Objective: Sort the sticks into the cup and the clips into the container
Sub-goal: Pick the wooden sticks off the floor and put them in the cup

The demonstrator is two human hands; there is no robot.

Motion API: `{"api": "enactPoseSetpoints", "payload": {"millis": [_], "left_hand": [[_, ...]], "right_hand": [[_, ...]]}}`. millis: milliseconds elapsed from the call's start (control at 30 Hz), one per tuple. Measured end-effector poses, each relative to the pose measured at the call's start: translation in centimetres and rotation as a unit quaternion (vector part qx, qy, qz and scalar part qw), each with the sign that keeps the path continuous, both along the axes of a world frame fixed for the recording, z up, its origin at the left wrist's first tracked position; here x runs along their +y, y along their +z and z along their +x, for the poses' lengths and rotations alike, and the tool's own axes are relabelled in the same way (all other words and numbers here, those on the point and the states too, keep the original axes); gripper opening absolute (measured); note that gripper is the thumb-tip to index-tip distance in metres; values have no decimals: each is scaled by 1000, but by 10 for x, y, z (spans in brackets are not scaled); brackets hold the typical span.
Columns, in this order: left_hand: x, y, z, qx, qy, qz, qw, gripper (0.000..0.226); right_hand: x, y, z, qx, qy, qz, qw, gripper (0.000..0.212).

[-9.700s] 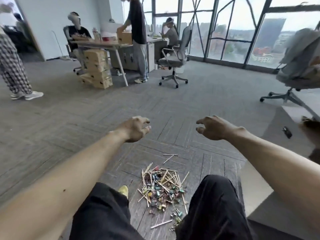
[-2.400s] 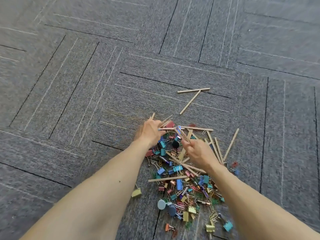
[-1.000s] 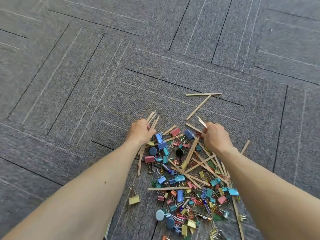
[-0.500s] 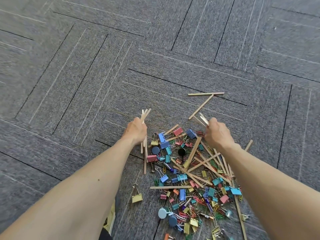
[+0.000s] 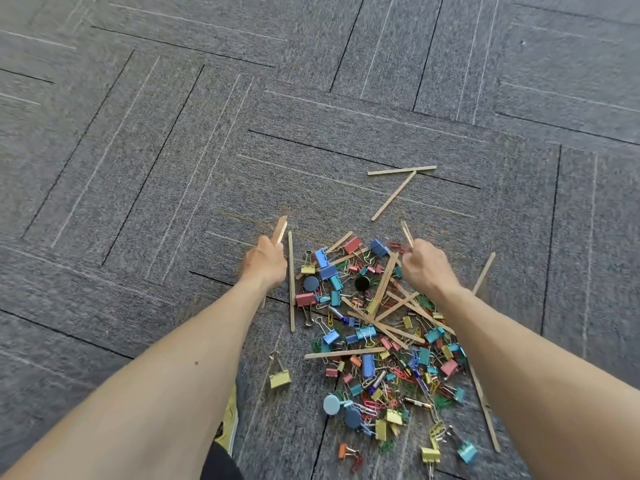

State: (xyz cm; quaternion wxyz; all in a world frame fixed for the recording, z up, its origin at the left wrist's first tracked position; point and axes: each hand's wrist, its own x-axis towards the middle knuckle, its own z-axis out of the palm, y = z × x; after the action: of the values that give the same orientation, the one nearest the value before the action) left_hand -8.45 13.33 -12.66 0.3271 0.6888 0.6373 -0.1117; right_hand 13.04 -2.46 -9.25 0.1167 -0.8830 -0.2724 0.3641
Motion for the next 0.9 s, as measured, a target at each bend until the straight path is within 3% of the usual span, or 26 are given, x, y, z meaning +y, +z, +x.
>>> {"api": "enactPoseSetpoints", "payload": {"millis": [100, 333, 400, 500, 700, 900], "left_hand": [[-8, 2, -2, 0, 1, -27, 1000, 20], [-19, -2, -4, -3, -1, -25, 1000, 29], [-19, -3, -5, 8, -25, -18, 999, 38], [-23, 0, -3, 23, -50, -3, 999, 29], [-34, 5, -5, 34, -85, 2, 996, 19], [-35, 7, -11, 24, -77, -27, 996, 23]], "right_hand": [[-5, -1, -8, 6, -26, -14, 1000, 26], [-5, -8, -32, 5, -74, -32, 997, 40], [-3, -10, -39, -12, -76, -41, 996, 36], [0, -10, -44, -39, -78, -52, 995, 28], [-1, -7, -44, 11, -68, -31, 997, 15], [-10, -6, -42, -1, -63, -19, 998, 34]]}}
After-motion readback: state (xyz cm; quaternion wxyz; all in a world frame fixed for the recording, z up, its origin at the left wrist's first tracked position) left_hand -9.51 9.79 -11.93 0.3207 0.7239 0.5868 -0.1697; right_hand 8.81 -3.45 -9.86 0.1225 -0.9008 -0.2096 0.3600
